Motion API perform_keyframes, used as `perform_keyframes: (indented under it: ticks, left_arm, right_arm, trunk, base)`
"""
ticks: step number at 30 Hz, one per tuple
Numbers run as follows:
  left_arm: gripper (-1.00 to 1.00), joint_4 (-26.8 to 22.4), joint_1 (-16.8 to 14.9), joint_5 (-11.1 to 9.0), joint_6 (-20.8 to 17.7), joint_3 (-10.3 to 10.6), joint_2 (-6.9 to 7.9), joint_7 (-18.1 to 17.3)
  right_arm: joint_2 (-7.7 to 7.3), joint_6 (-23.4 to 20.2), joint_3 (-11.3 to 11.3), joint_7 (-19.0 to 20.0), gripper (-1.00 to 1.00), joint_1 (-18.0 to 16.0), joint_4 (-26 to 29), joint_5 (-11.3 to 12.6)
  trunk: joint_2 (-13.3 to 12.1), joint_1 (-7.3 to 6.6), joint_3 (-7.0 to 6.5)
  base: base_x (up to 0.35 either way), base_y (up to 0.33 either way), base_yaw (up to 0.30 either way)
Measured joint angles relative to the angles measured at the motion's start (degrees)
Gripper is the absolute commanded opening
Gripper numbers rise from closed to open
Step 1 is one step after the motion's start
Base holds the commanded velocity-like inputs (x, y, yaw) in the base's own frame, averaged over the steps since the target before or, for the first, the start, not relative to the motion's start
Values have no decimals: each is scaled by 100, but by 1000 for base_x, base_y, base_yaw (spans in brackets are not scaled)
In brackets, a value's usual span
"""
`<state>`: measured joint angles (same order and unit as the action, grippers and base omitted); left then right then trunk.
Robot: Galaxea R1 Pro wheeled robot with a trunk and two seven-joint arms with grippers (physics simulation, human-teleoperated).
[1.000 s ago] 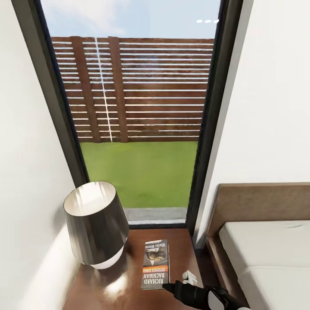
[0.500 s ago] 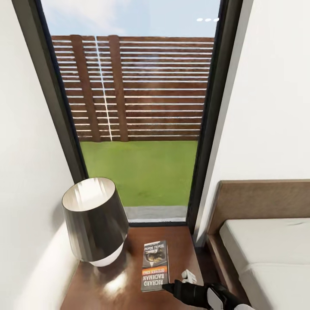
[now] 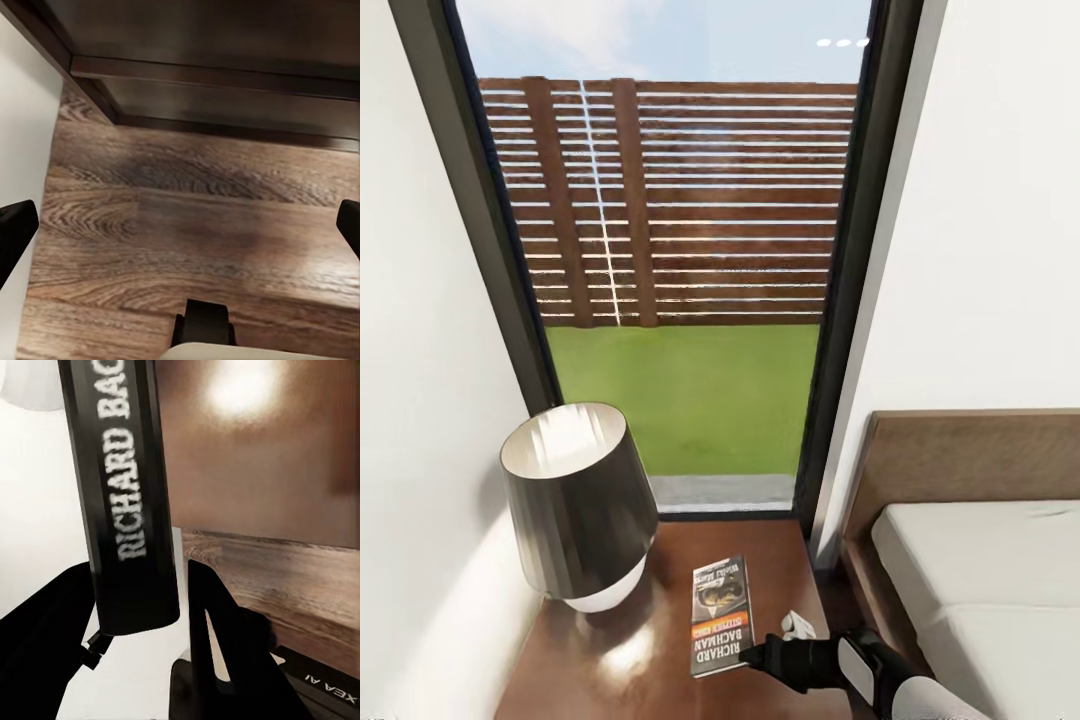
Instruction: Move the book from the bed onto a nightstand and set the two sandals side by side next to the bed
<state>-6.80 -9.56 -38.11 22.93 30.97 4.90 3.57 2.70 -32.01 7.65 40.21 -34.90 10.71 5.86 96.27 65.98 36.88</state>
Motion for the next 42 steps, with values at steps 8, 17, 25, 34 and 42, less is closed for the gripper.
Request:
perform_keyframes:
  ticks: [8,17,25,34,42]
  left_arm:
    - [100,-1,0,0,1,1,0,1]
    - [100,0,0,1,0,-1,0,0]
    - [100,0,0,0,0,-2,-2,1]
    - [100,0,0,0,5,-2,-4,1]
    - [100,0,0,0,6,-4,-5,1]
  right_arm:
    - [-14,-50,7,-9,-100,-68,7,-5]
    - [-30,-66,4,-11,-100,-91,6,-7]
    - [-35,-68,7,5,-100,-94,5,20]
    - [-40,-70,14,25,-100,-94,5,43]
    - [-33,-70,16,35,-100,-94,9,46]
  trunk:
    - [321,176,144]
    - [682,373,305]
    - [1003,549,449]
    - [1364,747,611]
    - [1685,923,754]
  base:
    - [0,0,0]
    - [0,0,0]
    - [0,0,0]
    - [0,0,0]
    - [0,0,0]
